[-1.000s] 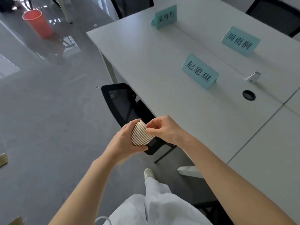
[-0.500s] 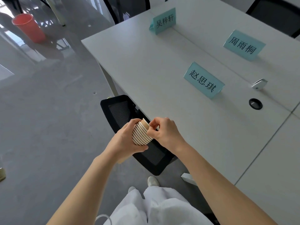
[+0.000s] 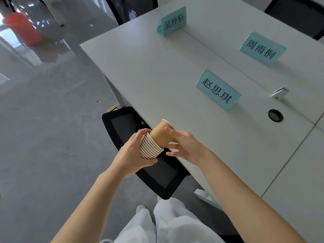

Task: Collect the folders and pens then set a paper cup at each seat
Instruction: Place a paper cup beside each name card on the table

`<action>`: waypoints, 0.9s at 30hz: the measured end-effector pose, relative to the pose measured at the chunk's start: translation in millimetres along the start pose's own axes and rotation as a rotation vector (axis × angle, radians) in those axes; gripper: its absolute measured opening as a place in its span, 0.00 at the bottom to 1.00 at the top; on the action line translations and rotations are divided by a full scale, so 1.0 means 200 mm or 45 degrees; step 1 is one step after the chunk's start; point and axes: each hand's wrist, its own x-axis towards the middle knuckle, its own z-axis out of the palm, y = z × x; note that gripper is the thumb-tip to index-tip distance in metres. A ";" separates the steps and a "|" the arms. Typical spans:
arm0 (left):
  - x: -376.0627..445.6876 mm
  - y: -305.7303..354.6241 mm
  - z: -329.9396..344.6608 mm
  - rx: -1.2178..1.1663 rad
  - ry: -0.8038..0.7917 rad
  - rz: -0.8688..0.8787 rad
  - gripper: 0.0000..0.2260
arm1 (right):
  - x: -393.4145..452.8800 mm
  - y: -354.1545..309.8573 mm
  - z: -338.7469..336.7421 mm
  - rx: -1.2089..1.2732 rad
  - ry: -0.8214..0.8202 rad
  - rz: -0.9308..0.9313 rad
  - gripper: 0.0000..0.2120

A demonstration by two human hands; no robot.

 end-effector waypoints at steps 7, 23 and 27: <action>0.02 -0.02 -0.01 -0.088 0.078 -0.105 0.39 | 0.20 -0.11 -0.19 0.462 0.495 -0.226 0.24; -0.02 -0.18 -0.18 -0.219 0.231 -0.205 0.39 | 0.55 0.05 -0.36 -0.486 1.121 -0.353 0.51; -0.01 -0.26 -0.23 -0.242 0.222 -0.191 0.39 | 0.56 0.09 -0.31 -0.450 1.212 -0.373 0.44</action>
